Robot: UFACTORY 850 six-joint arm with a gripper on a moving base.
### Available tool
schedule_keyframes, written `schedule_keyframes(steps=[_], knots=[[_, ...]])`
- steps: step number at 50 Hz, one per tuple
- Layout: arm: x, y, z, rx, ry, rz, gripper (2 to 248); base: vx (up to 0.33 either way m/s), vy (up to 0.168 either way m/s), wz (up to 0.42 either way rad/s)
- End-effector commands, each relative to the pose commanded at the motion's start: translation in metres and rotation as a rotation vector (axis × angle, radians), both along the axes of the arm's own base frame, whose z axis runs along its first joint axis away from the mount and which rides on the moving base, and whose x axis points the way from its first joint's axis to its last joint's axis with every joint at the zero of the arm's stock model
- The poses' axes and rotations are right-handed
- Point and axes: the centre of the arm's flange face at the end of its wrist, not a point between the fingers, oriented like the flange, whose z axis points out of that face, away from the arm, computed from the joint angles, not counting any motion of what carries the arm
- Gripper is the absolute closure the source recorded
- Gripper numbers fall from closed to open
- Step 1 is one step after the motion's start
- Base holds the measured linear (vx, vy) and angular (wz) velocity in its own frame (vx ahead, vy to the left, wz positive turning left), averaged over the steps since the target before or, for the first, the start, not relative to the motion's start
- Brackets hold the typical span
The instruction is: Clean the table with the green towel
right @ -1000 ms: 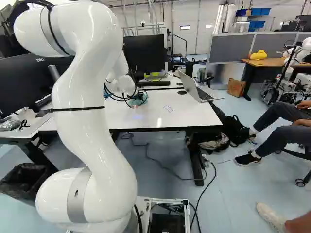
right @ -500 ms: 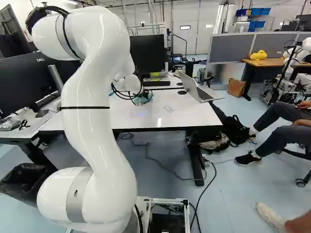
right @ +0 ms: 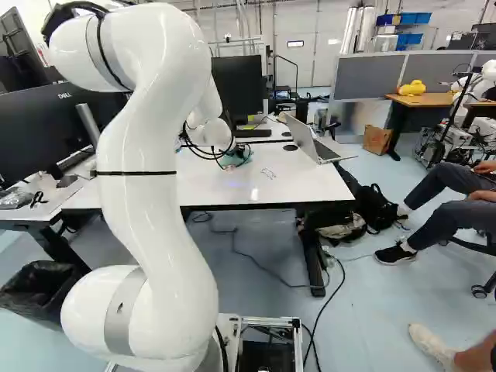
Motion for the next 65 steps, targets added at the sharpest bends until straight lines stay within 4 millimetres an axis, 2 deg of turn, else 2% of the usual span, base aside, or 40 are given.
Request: schedule_keyframes(steps=[23, 65], knots=[[-0.042, 0.009, 0.004, -0.001, 0.028, 0.017, 210, 0.0, 0.0, 0.0], [-0.095, 0.065, 0.008, -0.004, 0.055, 0.126, 210, 0.0, 0.0, 0.0]])
